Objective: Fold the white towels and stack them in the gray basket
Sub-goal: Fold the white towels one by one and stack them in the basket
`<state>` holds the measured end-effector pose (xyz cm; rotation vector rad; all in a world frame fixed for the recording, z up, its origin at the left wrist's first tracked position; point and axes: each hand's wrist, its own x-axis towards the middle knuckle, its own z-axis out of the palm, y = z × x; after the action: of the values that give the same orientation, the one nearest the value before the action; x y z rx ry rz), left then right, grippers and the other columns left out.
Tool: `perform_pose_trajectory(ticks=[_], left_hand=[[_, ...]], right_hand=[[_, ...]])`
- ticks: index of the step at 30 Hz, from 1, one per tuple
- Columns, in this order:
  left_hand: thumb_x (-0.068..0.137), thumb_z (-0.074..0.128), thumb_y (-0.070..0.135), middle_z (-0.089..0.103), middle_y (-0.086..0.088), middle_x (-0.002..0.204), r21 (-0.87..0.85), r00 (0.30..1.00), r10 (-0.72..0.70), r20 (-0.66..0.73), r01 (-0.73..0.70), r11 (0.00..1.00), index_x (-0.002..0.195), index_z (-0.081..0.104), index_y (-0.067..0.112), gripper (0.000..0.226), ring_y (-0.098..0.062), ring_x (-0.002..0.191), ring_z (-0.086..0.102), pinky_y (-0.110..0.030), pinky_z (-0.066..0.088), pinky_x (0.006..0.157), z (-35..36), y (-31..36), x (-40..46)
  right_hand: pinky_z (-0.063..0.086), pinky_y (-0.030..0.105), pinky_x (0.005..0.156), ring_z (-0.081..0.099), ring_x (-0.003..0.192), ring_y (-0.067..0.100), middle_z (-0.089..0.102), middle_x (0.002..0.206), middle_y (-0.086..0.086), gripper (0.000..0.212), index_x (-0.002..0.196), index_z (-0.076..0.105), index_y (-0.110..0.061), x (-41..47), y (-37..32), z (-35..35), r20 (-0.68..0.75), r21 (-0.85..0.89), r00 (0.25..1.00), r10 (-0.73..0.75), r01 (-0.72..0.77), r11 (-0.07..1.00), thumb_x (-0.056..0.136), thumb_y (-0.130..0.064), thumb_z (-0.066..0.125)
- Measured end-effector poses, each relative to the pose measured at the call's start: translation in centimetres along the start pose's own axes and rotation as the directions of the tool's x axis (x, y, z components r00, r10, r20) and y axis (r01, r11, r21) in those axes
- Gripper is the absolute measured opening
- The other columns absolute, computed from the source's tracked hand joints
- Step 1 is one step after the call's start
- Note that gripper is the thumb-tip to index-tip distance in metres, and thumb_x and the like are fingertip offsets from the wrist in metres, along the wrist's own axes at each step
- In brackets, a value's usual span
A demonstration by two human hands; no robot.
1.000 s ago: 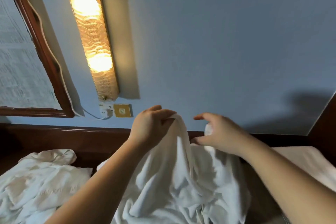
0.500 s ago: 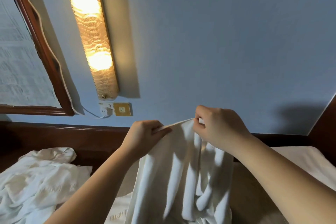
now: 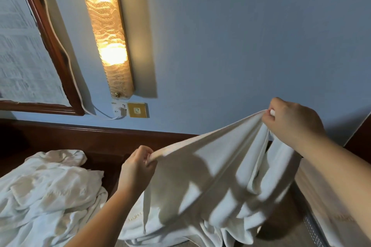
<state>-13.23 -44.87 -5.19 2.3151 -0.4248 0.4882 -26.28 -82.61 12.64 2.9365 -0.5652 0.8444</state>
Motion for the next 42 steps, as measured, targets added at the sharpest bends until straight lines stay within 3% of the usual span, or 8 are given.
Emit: perform_pose_trajectory(ticks=[6, 9, 13, 20, 24, 28, 31, 42], left_hand=[[0.098, 0.062, 0.005, 0.076, -0.001, 0.110, 0.029, 0.971, 0.185, -0.153, -0.183, 0.983, 0.122, 0.073, 0.016, 0.028, -0.026, 0.096, 0.073, -0.039, 0.060, 0.079, -2.2, 5.6, 3.5], [0.099, 0.057, 0.009, 0.074, 0.006, 0.109, -0.113, 0.975, 0.221, -0.040, -0.224, 0.968, 0.121, 0.071, 0.025, 0.030, -0.018, 0.096, 0.069, -0.036, 0.057, 0.081, -2.7, 9.6, 4.9], [0.096, 0.062, 0.026, 0.075, 0.011, 0.099, -0.100, 0.928, 0.369, 0.046, -0.364, 0.926, 0.111, 0.074, 0.034, 0.021, -0.015, 0.087, 0.068, -0.031, 0.051, 0.072, -3.4, 14.5, 6.4], [0.088, 0.072, 0.060, 0.063, 0.008, 0.070, 0.069, 0.833, 0.540, 0.121, -0.550, 0.832, 0.082, 0.072, 0.026, 0.034, -0.017, 0.064, 0.058, -0.033, 0.047, 0.056, -6.4, 14.4, 10.2], [0.093, 0.057, 0.065, 0.047, 0.004, 0.057, 0.113, 0.845, 0.519, 0.128, -0.532, 0.839, 0.069, 0.052, 0.018, 0.053, -0.022, 0.054, 0.047, -0.036, 0.043, 0.051, -7.1, 10.7, 11.2], [0.097, 0.068, 0.025, 0.063, 0.011, 0.071, 0.007, 0.917, 0.376, 0.130, -0.380, 0.925, 0.090, 0.064, 0.026, 0.008, -0.011, 0.063, 0.059, -0.035, 0.050, 0.059, -6.9, 6.7, 10.7], [0.094, 0.064, 0.004, 0.064, 0.021, 0.080, -0.090, 0.963, 0.252, 0.092, -0.244, 0.966, 0.100, 0.064, 0.040, 0.037, 0.003, 0.074, 0.062, -0.014, 0.043, 0.060, -7.3, 5.0, 10.8], [0.094, 0.074, 0.024, 0.076, 0.002, 0.072, -0.484, 0.986, -0.031, -0.166, -0.055, 0.873, 0.089, 0.076, 0.027, 0.006, -0.011, 0.057, 0.068, -0.024, 0.052, 0.047, -13.6, 10.6, 18.2]], right_hand=[[0.043, 0.037, 0.068, 0.065, 0.086, 0.039, 0.069, 0.095, 0.016, 0.018, 0.091, 0.054, -0.013, -0.7, -1.6, 2.1, 0.218, -0.035, 0.963, 0.158, -0.154, 0.987, 0.094, -0.031, 0.052], [0.043, 0.033, 0.073, 0.066, 0.100, 0.031, 0.072, 0.109, 0.004, 0.028, 0.111, 0.060, -0.027, -2.1, -4.7, 2.7, 0.392, 0.100, 0.920, 0.021, -0.065, 0.993, 0.092, -0.047, 0.061], [0.053, 0.037, 0.088, 0.064, 0.106, 0.014, 0.069, 0.114, -0.015, 0.083, 0.135, 0.046, -0.047, -3.4, -10.1, 2.2, 0.559, 0.453, 0.785, -0.265, -0.023, 0.891, 0.066, -0.086, 0.071], [0.046, 0.034, 0.067, 0.061, 0.078, 0.020, 0.060, 0.069, -0.008, 0.022, 0.084, 0.058, -0.029, 0.4, -10.6, 1.6, 0.326, 0.560, 0.923, -0.202, -0.016, 0.829, 0.099, -0.045, 0.059], [0.044, 0.031, 0.062, 0.063, 0.075, 0.021, 0.062, 0.073, -0.008, 0.018, 0.087, 0.062, -0.029, 2.6, -10.3, -0.1, 0.258, 0.466, 0.951, -0.171, 0.032, 0.884, 0.098, -0.043, 0.057], [0.042, 0.034, 0.068, 0.057, 0.081, 0.026, 0.059, 0.073, -0.010, 0.018, 0.084, 0.063, -0.025, 4.8, -9.9, -1.2, 0.149, 0.406, 0.986, -0.072, 0.005, 0.914, 0.095, -0.039, 0.062], [0.043, 0.033, 0.069, 0.058, 0.084, 0.028, 0.062, 0.076, -0.010, 0.020, 0.082, 0.063, -0.022, 5.9, -9.3, -1.7, 0.129, 0.403, 0.992, -0.003, -0.049, 0.914, 0.094, -0.038, 0.063], [0.046, 0.033, 0.071, 0.062, 0.085, 0.034, 0.063, 0.079, 0.000, 0.030, 0.078, 0.061, -0.017, 11.2, -7.9, -4.5, 0.032, 0.316, 0.996, 0.078, -0.084, 0.945, 0.095, -0.041, 0.064]])
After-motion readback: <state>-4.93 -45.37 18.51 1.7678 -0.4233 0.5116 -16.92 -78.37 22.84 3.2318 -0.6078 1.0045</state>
